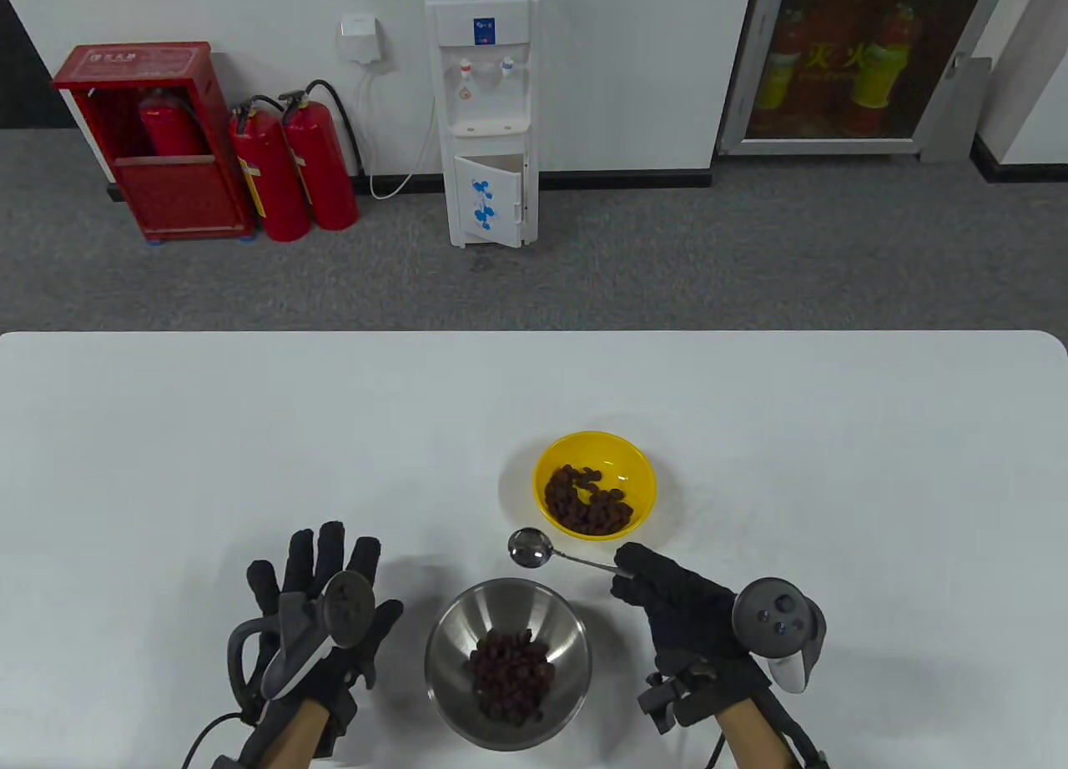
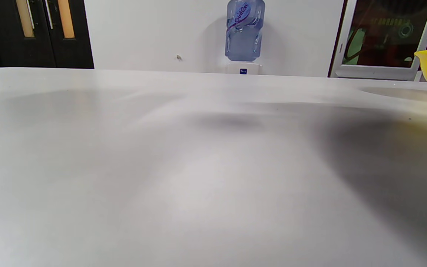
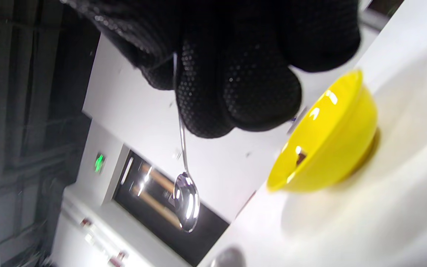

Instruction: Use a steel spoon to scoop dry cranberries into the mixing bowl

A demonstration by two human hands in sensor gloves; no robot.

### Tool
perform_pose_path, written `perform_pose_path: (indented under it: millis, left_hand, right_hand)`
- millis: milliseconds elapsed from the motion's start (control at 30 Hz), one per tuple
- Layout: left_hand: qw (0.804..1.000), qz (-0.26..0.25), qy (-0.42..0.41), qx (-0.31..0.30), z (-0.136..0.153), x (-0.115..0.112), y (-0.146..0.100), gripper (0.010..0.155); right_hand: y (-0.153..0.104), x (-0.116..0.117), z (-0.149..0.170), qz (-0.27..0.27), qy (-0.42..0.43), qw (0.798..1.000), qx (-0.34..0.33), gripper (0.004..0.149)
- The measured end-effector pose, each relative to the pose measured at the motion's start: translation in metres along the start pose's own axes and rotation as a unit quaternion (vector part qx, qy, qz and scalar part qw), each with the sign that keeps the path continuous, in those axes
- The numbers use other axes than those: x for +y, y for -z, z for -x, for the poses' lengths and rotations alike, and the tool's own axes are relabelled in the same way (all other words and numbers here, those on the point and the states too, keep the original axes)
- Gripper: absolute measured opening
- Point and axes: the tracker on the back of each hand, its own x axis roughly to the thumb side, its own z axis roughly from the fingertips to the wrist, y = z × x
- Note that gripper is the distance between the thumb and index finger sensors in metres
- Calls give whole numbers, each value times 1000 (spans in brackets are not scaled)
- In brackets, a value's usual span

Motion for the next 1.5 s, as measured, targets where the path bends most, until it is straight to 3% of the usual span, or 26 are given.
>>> perform_pose_path:
  millis: [133,333,800,867,1000,1100,1367,1433,1500]
  left_hand:
    - [1000,3,-2,0,0,-1,0,78]
    - [1000,7,-7,-3,0,-1,0,78]
    - [1000,13,-26,0,2,-4,0,78]
    - [999,12,-29,4,4,-3,-1,78]
    - [999,18,-33,12,7,-5,0,78]
    - [999,21,-33,16,9,-7,0,78]
    - [999,22,-38,12,7,-6,-2,78]
    - [999,20,-44,12,7,-5,-3,78]
    - [999,17,-47,11,7,-3,-4,78]
  right_hand:
    - [12,-9,5,122,-28,989,81,42]
    - [25,-5,26,172,-107,962,183,43]
    - [19,8,54,142,-124,960,209,45]
    - [20,8,58,131,-92,961,226,46]
    - [21,16,71,61,15,955,291,48]
    - [21,17,72,65,41,951,299,49]
    - [19,9,73,53,12,949,311,60]
    - [16,-1,72,29,-5,943,331,62]
    - [12,-14,70,42,-13,942,333,62]
